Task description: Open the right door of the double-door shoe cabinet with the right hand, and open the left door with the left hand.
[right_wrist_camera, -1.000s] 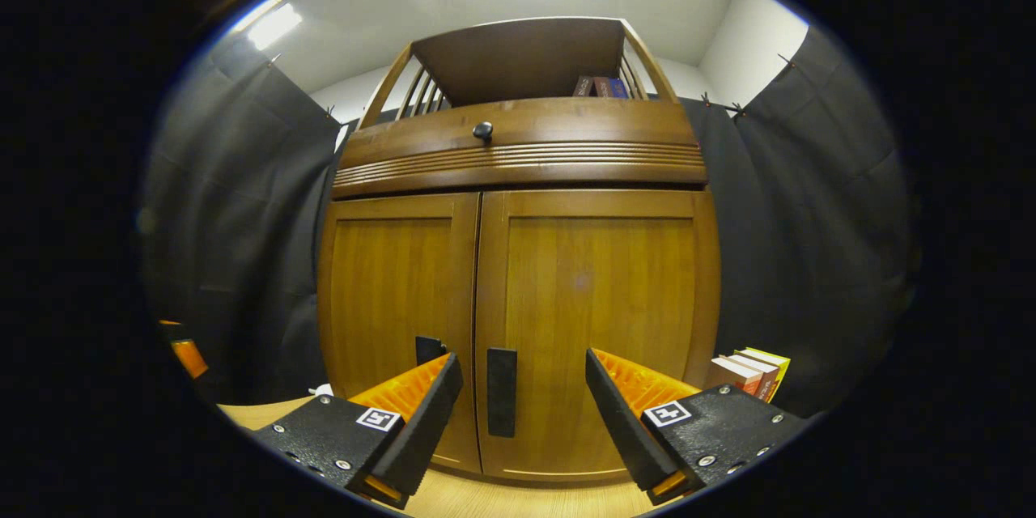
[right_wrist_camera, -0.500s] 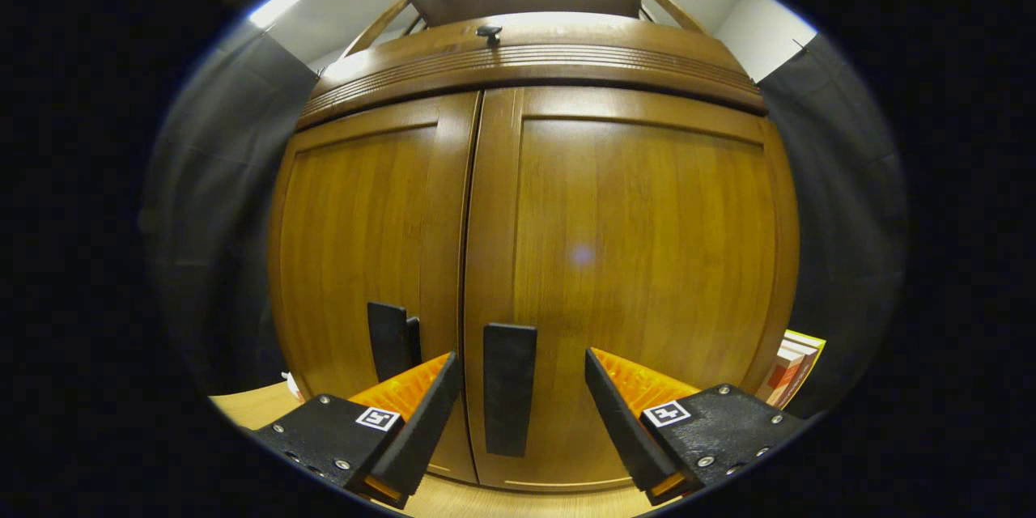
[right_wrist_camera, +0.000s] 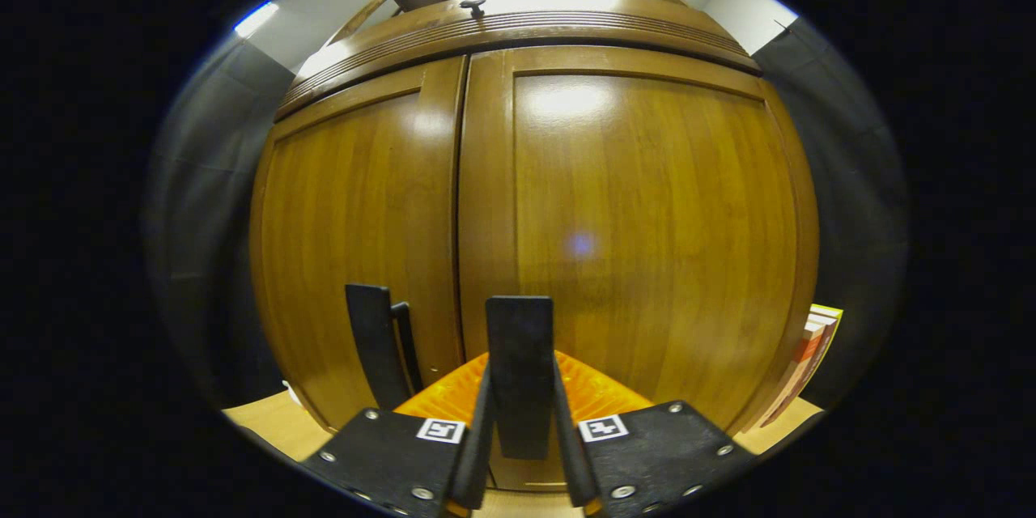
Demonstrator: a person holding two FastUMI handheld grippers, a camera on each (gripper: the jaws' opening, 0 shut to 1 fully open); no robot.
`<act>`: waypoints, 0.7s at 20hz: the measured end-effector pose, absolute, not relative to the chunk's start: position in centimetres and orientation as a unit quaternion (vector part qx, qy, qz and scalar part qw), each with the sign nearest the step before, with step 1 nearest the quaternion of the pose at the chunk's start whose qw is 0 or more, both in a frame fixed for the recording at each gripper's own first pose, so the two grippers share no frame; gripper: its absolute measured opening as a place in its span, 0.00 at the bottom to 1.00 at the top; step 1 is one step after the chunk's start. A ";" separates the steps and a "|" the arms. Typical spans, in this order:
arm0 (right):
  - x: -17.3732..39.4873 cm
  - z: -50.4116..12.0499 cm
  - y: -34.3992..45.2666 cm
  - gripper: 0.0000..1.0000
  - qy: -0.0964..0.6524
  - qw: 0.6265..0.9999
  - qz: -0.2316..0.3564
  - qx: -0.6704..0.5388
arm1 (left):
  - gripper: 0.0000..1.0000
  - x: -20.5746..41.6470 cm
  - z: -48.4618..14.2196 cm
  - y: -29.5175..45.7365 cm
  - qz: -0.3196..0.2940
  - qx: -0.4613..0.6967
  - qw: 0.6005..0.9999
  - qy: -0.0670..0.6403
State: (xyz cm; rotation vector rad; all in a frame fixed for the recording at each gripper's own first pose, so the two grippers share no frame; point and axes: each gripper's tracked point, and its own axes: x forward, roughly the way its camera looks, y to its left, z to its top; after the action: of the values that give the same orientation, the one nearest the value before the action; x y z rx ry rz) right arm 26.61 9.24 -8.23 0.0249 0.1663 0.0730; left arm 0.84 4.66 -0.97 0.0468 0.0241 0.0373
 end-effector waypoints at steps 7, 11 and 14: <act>26.0 -9.1 9.2 0.29 0.094 0.995 0.029 0.011 | 0.97 0.5 -0.5 4.5 0.010 0.046 0.999 0.007; 23.8 -9.2 8.6 0.29 0.087 0.996 0.020 -0.025 | 1.00 -0.3 -0.5 4.3 0.020 0.043 0.999 0.008; 21.6 -8.7 8.2 0.25 0.095 0.995 0.036 -0.007 | 0.96 -1.0 0.1 4.2 0.026 0.044 0.999 -0.002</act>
State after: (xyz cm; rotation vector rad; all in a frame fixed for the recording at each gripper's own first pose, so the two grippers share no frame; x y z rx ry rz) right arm 21.65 8.21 -8.72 -0.0149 0.1895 0.0731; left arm -1.04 4.19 0.09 0.0878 -0.0030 0.0530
